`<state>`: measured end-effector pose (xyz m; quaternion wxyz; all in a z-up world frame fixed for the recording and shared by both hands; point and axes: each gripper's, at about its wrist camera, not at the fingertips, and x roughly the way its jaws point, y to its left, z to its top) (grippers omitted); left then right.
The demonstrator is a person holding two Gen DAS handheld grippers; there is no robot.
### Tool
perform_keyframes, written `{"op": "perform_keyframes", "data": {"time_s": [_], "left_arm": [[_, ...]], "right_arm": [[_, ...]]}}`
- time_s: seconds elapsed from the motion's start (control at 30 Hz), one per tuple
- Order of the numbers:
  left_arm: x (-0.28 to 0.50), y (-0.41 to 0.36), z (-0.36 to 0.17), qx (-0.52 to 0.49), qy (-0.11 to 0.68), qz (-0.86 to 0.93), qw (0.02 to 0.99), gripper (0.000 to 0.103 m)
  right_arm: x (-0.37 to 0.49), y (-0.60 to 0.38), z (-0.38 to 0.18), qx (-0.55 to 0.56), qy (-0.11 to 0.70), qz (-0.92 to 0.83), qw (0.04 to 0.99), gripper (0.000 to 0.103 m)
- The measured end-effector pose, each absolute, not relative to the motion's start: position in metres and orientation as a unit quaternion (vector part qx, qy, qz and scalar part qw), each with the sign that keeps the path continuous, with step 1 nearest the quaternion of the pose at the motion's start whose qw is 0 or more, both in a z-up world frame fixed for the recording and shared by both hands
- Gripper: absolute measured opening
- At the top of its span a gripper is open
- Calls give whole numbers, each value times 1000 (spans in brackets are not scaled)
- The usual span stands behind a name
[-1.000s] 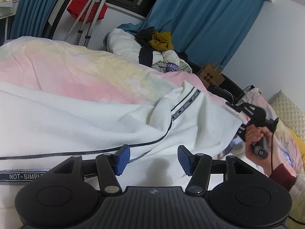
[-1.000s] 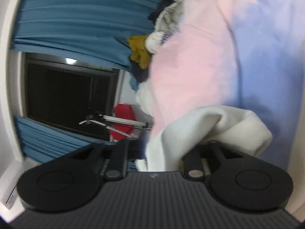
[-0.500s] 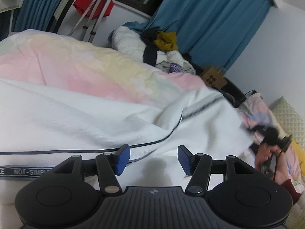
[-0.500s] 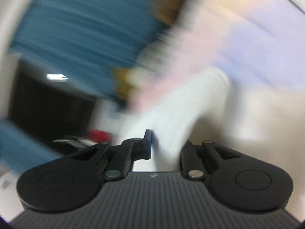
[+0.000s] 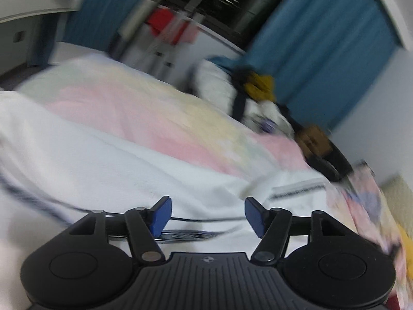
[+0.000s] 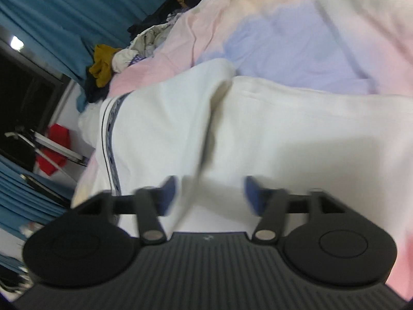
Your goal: Fold clothes
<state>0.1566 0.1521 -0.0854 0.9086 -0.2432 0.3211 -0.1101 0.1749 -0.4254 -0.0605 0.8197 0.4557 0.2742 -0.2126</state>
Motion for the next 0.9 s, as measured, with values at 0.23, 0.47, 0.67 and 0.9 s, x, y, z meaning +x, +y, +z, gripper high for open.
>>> {"op": "perform_keyframes", "data": {"time_s": [0.23,0.47,0.67,0.9], "left_arm": [[156,178,-86,-287,331,-104,893,76],[178,120,-87,-37,334,-205,919,76],[198,93,-113,108,347,-253,896,72],[215,91,-137,107,335,-214,911,23]], "right_arm": [[134,-354,-24,403,274,-192,852,79],[154,-304,-33,337,323,-150,871,79],[163,-304,-46,348,339,-147,862,80],[167,-306,-51,373,335,-147,853,81]]}}
